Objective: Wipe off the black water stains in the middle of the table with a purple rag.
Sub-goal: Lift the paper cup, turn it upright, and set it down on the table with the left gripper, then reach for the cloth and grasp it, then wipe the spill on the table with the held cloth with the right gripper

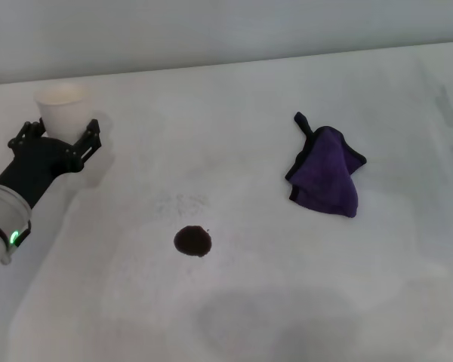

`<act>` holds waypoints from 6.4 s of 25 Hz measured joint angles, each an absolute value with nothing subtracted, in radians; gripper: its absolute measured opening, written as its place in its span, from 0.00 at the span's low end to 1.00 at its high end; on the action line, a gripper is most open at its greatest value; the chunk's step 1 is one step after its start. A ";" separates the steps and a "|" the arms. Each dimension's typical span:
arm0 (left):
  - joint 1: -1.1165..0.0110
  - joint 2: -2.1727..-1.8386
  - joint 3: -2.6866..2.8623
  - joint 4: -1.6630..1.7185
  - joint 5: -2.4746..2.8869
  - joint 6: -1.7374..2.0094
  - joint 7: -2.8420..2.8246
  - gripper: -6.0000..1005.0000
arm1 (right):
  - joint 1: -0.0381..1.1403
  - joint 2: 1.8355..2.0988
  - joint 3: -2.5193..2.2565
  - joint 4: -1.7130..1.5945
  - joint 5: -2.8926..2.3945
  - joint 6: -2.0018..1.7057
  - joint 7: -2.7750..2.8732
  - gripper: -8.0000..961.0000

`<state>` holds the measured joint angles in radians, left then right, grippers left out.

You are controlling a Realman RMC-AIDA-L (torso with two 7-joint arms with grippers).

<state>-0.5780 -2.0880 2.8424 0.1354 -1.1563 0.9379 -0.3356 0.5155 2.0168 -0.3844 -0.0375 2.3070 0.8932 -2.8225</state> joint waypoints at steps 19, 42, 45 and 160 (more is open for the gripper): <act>-0.507 -2.089 2.830 0.185 -1.163 0.867 -0.298 0.80 | 0.510 2.017 -0.385 -0.031 2.306 0.894 -2.823 0.90; -0.410 -2.086 2.832 0.265 -1.189 0.965 -0.167 0.82 | 0.488 2.016 -0.384 -0.039 2.306 0.944 -2.823 0.90; -0.408 -2.086 2.832 0.266 -1.194 0.966 -0.167 0.84 | 0.487 2.016 -0.385 -0.040 2.306 0.952 -2.822 0.90; -0.296 -2.080 2.812 0.219 -1.465 1.327 -0.417 0.88 | 0.595 2.026 -1.797 -0.939 1.186 1.060 -1.052 0.13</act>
<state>-0.2965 -2.0801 2.8116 0.2193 -1.4650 1.3270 -0.4173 0.5951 2.0263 -1.7973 -0.9391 1.1858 1.0602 -1.0518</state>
